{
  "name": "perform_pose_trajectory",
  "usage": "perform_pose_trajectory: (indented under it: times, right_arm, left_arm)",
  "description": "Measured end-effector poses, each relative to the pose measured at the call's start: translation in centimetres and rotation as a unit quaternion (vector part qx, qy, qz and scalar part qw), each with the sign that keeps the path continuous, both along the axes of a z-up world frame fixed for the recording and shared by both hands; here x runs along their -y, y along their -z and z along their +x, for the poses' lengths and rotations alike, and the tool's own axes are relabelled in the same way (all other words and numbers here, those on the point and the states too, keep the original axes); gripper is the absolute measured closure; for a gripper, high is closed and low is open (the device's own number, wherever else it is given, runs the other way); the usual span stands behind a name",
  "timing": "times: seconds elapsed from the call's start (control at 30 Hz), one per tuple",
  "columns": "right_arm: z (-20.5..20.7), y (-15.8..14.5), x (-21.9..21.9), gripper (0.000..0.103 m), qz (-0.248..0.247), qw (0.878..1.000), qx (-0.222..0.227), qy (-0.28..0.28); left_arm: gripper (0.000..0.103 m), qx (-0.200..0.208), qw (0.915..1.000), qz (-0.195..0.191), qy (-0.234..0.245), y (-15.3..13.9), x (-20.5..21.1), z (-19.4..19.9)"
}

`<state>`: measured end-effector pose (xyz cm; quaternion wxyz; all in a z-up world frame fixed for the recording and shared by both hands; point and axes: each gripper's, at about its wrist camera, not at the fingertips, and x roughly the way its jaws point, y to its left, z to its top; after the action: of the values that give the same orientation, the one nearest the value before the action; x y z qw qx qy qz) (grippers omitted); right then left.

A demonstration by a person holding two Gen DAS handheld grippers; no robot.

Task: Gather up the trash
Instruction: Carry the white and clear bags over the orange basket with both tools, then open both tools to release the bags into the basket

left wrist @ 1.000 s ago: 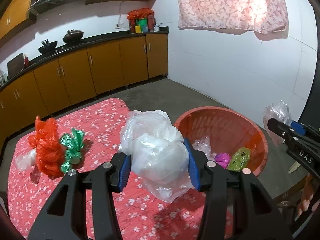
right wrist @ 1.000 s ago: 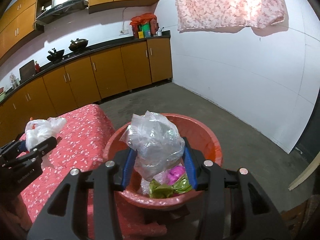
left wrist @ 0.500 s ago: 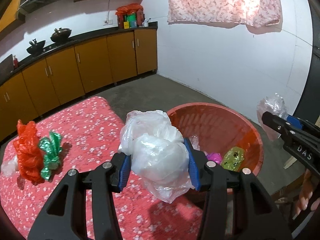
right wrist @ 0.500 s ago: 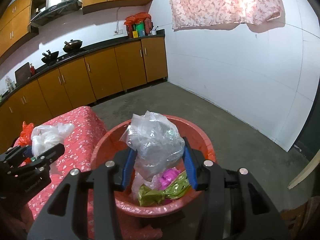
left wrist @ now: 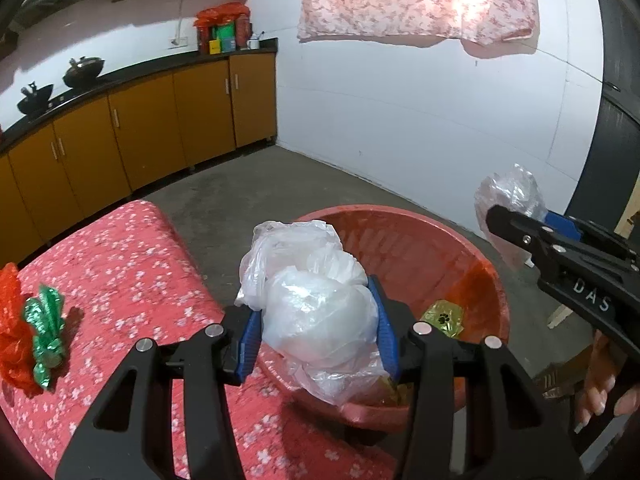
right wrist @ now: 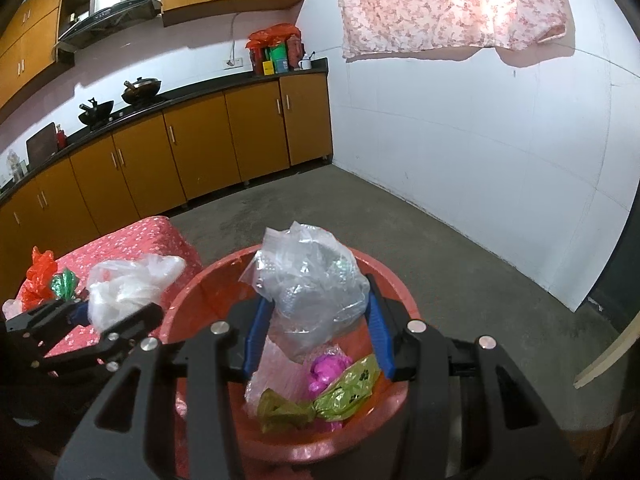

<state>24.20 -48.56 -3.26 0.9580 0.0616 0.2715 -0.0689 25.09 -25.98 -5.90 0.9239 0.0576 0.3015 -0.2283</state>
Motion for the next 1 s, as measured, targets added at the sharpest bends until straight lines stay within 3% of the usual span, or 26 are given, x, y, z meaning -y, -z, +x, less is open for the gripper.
perform_pose_trajectory:
  times: [0.6,0.9,1.0]
  right_arm:
    - [1.5,0.3,1.3,0.058,0.028,0.999,0.011,-0.011]
    - [1.1,0.1,1.5,0.043,0.041,0.999,0.021,-0.01]
    - [0.5,0.0,1.3,0.032,0.033,0.999,0.026,-0.003]
  left_arm:
    - [0.052,-0.019,0.9996,0.009,0.016,1.8,2.5,1.6]
    - [0.042,-0.033,0.9994,0.0,0.006,2.0,1.6,2.0]
    - [0.037,-0.03,0.9995,-0.001,-0.008,1.9,0.5,1.8]
